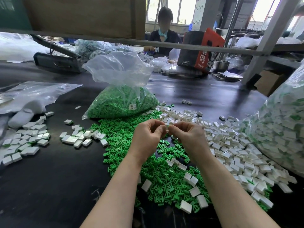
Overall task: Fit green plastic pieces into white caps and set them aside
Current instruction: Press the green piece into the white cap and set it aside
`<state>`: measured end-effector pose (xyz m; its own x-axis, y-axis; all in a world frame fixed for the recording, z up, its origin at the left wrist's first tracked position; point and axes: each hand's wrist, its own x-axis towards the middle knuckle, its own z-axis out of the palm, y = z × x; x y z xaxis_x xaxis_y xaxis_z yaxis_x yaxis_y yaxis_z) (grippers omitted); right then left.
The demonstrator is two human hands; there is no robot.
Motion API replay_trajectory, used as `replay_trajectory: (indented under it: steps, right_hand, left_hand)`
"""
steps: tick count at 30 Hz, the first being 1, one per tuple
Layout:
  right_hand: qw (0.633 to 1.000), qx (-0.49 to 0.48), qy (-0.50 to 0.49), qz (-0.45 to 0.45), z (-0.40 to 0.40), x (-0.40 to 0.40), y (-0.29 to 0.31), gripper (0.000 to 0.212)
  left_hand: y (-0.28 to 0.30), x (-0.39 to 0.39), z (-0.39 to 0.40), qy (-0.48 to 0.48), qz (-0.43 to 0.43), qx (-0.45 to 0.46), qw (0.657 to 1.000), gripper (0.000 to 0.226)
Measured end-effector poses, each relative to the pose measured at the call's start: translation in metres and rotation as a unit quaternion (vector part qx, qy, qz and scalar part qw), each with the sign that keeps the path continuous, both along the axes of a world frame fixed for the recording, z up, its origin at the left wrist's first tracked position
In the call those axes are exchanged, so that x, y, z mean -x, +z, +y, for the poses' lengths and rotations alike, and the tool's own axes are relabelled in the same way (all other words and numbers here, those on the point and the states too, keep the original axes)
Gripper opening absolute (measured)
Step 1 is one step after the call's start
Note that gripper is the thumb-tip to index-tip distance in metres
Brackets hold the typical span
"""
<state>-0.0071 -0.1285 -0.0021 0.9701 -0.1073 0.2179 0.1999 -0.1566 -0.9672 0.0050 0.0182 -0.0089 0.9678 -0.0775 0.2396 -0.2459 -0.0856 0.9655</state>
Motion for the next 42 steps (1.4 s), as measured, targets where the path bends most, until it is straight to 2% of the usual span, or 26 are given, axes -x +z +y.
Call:
replay_trajectory:
  steps: [9, 15, 24, 35, 42]
  right_hand:
    - [0.999, 0.022, 0.007, 0.044, -0.004, 0.002, -0.009, 0.011]
    - [0.999, 0.019, 0.018, 0.047, -0.005, 0.002, -0.008, 0.012]
    - [0.997, 0.054, 0.031, 0.037, -0.006, 0.004, -0.010, 0.005]
    - [0.997, 0.065, 0.036, 0.014, -0.009, 0.002, -0.014, 0.002]
    - [0.996, 0.077, 0.032, -0.004, -0.009, 0.003, -0.014, 0.008]
  left_hand:
    - [-0.015, -0.005, -0.001, 0.015, -0.008, -0.092, 0.996, 0.016]
    - [-0.017, -0.005, 0.001, 0.014, -0.017, -0.104, 0.994, 0.020]
    - [-0.019, -0.005, 0.003, 0.020, -0.045, -0.135, 0.990, 0.010]
    - [-0.019, -0.005, 0.002, 0.053, -0.099, -0.168, 0.979, 0.014]
    - [-0.018, -0.005, 0.002, 0.050, -0.093, -0.162, 0.981, 0.016]
